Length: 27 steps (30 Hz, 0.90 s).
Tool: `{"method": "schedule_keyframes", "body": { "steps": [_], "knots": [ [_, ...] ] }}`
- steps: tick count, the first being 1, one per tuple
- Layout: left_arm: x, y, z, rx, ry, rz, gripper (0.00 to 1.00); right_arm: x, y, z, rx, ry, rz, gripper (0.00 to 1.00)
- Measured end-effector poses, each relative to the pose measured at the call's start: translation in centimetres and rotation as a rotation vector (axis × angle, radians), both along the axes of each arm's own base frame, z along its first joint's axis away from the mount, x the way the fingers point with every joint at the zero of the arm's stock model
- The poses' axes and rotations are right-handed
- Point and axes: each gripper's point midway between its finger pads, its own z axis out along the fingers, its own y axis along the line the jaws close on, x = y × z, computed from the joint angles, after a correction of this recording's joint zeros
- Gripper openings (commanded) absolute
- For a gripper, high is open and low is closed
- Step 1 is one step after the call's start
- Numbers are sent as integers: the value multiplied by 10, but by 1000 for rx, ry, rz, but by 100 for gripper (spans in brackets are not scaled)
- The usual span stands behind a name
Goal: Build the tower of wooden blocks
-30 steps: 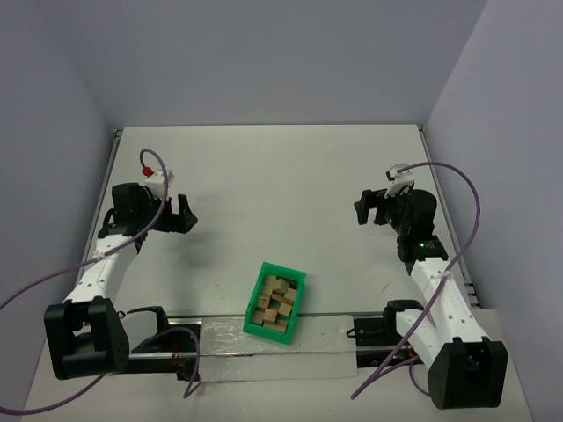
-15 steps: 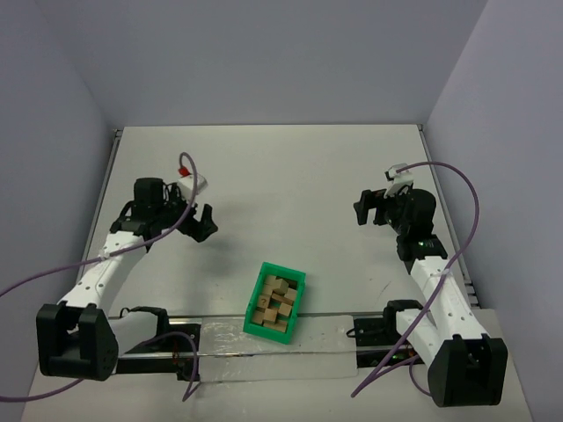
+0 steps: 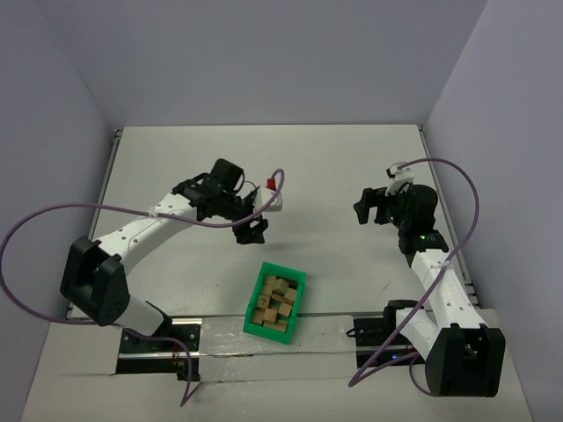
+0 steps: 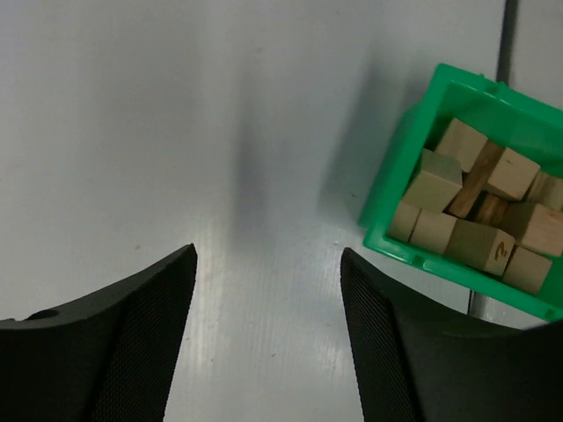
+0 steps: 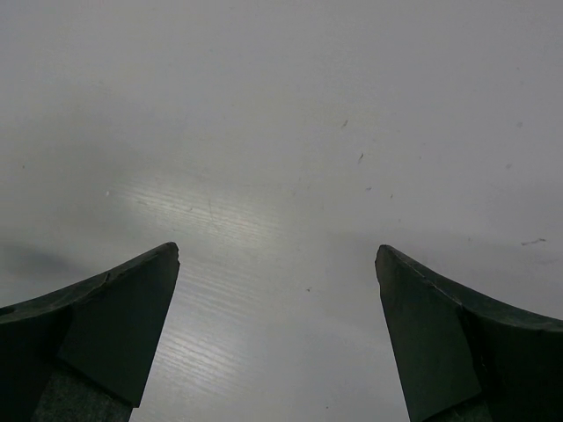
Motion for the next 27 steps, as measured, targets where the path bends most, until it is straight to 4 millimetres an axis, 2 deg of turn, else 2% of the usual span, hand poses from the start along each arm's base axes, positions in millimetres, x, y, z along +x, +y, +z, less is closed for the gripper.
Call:
{"method": "schedule_keyframes", "body": {
  "steps": [4,7,14,19,27],
  "knots": [
    [-28,-14,-39,90,72,-147,68,2,-5,2,22,20,-1,100],
    [-45,-19,-56,125,110,-226,67,3,-8,3,35,31,0,100],
    [-68,-30,-54,116,103,-352,67,0,-6,-1,55,62,19,100],
    [-80,-36,-56,119,100,-399,60,-1,-5,-5,61,84,23,100],
    [-83,-40,-75,174,111,-404,52,-2,-5,-7,60,89,24,100]
  ]
}}
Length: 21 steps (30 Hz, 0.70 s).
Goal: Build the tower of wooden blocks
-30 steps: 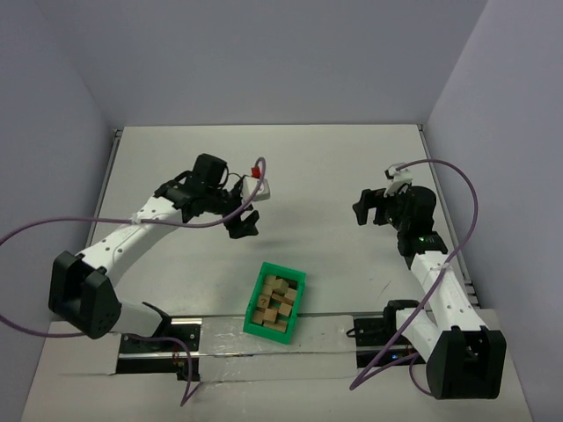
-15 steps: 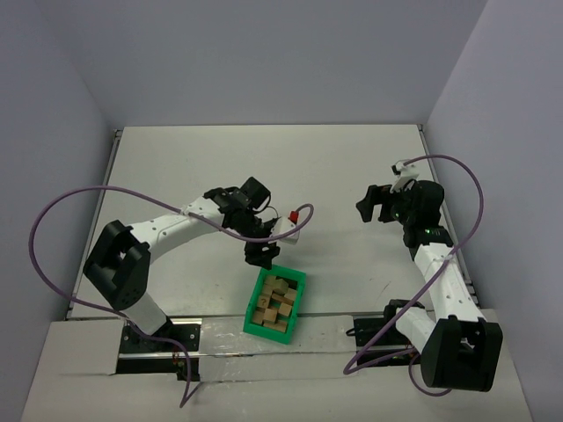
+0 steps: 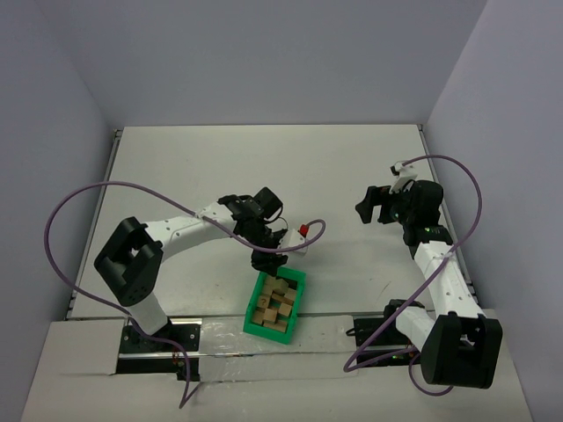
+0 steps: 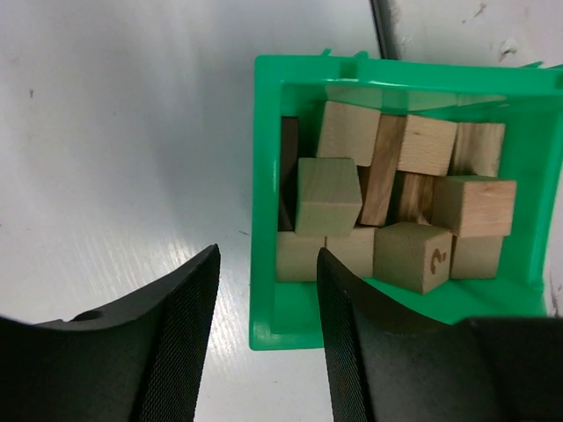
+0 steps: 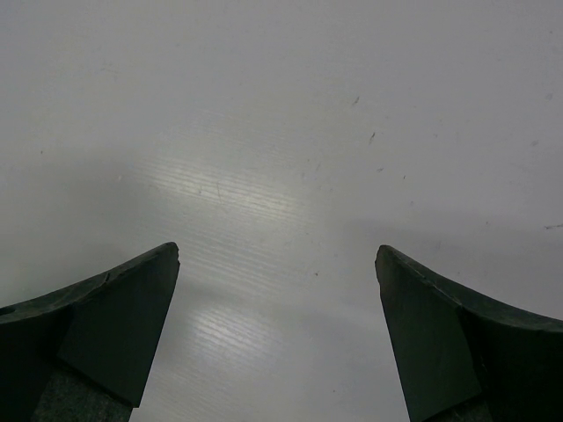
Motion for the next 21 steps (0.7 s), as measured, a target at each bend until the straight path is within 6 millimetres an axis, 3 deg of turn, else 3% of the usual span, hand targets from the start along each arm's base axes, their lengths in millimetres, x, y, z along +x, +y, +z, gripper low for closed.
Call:
{"method": "schedule_keyframes", "body": {
  "steps": [7,17,19,21],
  "knots": [
    [13,-1,-9,26,-61,38,49,0,0,0,1,1,0,100],
    [14,1,-27,77,-109,48,49,0,-1,-2,1,6,-2,100],
    [15,1,-29,82,-115,54,47,0,-1,-2,1,7,-3,100],
    [16,1,-30,88,-124,61,34,0,-1,-3,1,9,-3,100]
  ]
}}
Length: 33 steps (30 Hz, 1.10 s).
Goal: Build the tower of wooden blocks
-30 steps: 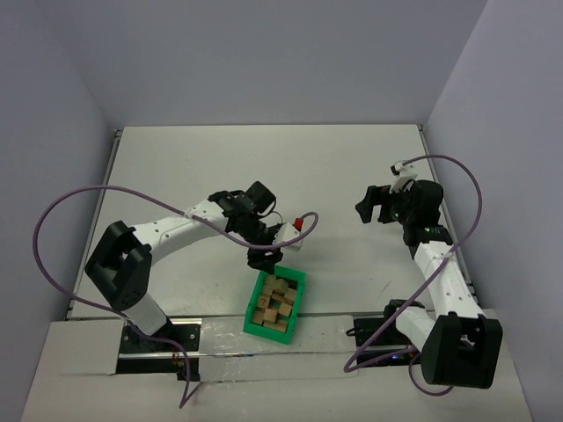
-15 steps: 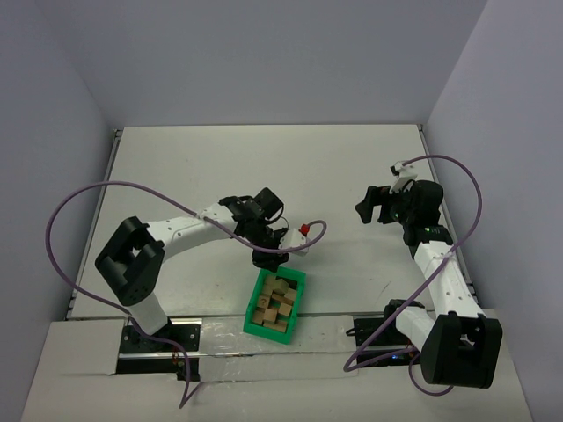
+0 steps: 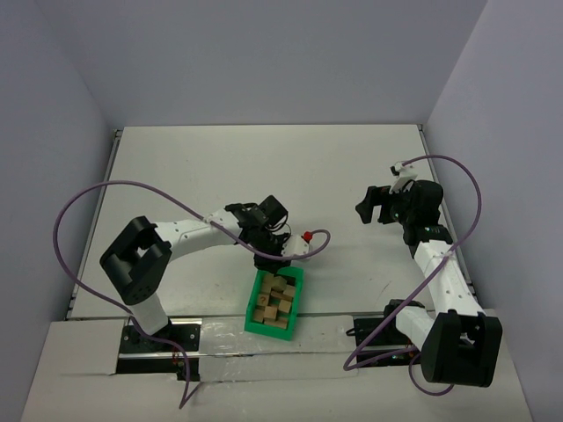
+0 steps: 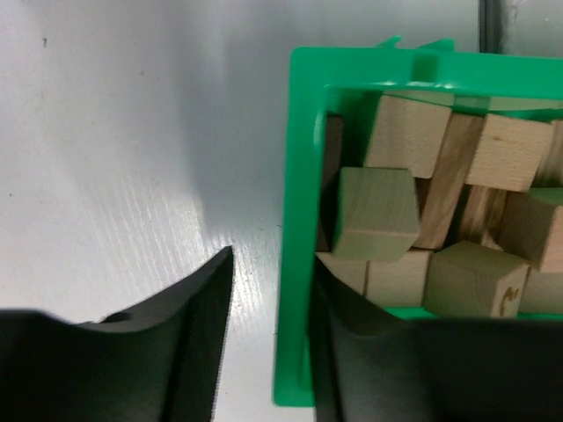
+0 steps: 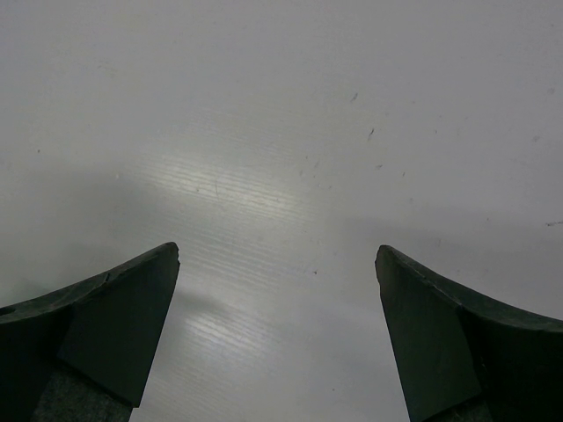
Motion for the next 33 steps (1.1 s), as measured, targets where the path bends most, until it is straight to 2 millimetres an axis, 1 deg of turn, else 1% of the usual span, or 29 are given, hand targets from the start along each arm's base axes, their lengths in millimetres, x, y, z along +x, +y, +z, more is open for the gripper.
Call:
{"method": "schedule_keyframes", "body": {
  "steps": [2,4,5,6,13,15,16,18,19,21,22,25,26,28,29,33],
  "knots": [
    [1,0,-3,9,-2,12,21,0,0,0,0,1,0,100],
    [4,-1,-6,18,-12,23,5,0,0,0,0,1,0,100],
    [5,-1,-7,20,-14,27,4,0,0,0,0,2,-1,100],
    [5,-1,-7,21,-15,37,0,0,0,-1,0,2,-2,100],
    [14,-2,-7,18,-40,76,0,0,-1,-1,0,3,-2,100],
    [20,1,-6,22,-48,91,0,0,-1,-1,0,3,-2,100],
    [26,5,-5,26,-55,103,0,0,-1,-1,0,3,-2,100],
    [48,15,-1,35,-78,139,0,0,-1,-1,0,3,-3,100],
    [65,21,3,41,-91,169,0,0,-1,-1,0,2,-2,100],
    [103,31,14,44,-127,234,0,0,-1,-1,0,3,-4,100],
    [128,36,22,37,-158,274,0,0,-1,-1,-1,3,-5,100],
    [190,50,46,9,-276,380,0,0,-2,-1,-2,2,-8,100],
    [205,55,53,6,-318,408,0,0,-2,0,-2,1,-9,100],
    [228,65,64,8,-400,450,0,1,-3,0,-2,-2,-13,100],
    [235,67,67,14,-434,464,0,1,-4,1,-3,-3,-15,100],
    [250,68,72,20,-529,491,0,1,-5,1,-3,-4,-19,100]
  ]
}}
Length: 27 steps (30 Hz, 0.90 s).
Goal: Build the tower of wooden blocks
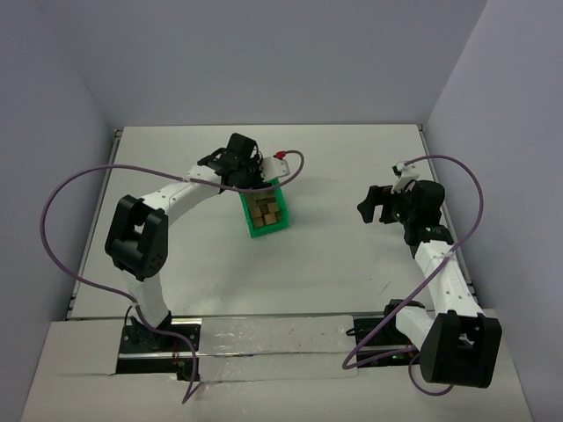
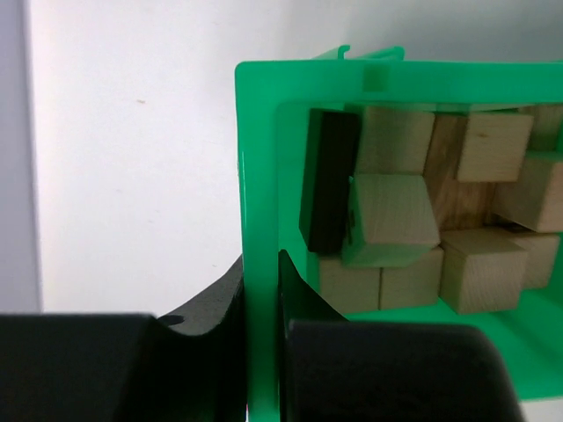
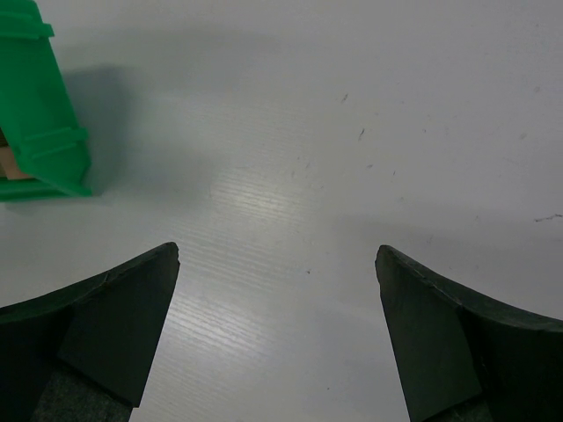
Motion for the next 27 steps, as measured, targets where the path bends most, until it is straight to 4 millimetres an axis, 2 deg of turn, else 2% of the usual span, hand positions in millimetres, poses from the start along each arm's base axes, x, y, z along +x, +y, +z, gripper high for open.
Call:
{"method": "schedule_keyframes", "body": {
  "steps": [4,14,19,27],
  "knots": [
    [10,4,2,17,-113,30,0,0,0,0,-1,-1,-1,100],
    [12,17,36,75,-404,68,0,0,-1,4,-3,-14,-3,100],
    [3,9,50,102,-544,43,0,0,-1,5,-3,-19,-3,100],
    [-11,-7,62,155,-715,-6,0,0,-1,5,-4,-19,-3,100]
  ]
}}
